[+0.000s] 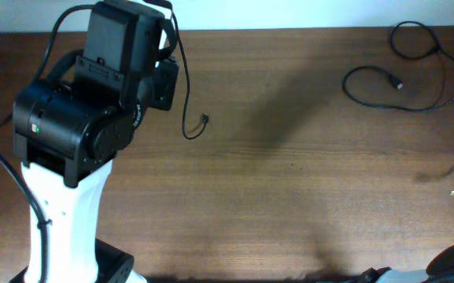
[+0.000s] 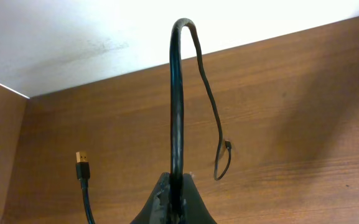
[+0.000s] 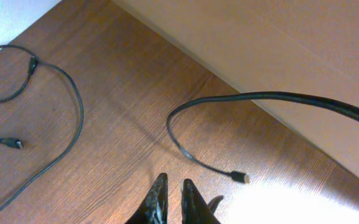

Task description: Untangle cables

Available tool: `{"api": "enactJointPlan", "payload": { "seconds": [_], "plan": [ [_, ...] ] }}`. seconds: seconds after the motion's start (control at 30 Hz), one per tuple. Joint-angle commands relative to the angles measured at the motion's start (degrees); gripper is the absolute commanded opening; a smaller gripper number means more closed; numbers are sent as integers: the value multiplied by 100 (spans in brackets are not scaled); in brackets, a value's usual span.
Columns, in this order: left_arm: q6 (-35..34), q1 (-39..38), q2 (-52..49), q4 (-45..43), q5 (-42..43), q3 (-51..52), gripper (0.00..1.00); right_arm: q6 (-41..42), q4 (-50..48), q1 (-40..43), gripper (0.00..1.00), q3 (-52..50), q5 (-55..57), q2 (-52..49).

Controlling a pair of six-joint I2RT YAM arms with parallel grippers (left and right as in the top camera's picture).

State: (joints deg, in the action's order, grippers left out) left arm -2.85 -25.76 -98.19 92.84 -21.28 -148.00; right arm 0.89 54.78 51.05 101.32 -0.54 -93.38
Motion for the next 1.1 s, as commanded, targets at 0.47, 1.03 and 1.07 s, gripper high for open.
{"api": "enactJointPlan", "payload": {
  "seconds": [0.47,1.03,1.07],
  "plan": [
    [-17,-26,63,52,264,-15,0,-251,-1755,-197,4,-426,-313,-737],
    [-22,-39,63,-72,267,-15,0,-514,-2210,-216,98,-426,341,-1650],
    [-42,-39,63,-72,267,-15,0,-516,-2225,-212,98,-426,341,-1650]
  ]
}}
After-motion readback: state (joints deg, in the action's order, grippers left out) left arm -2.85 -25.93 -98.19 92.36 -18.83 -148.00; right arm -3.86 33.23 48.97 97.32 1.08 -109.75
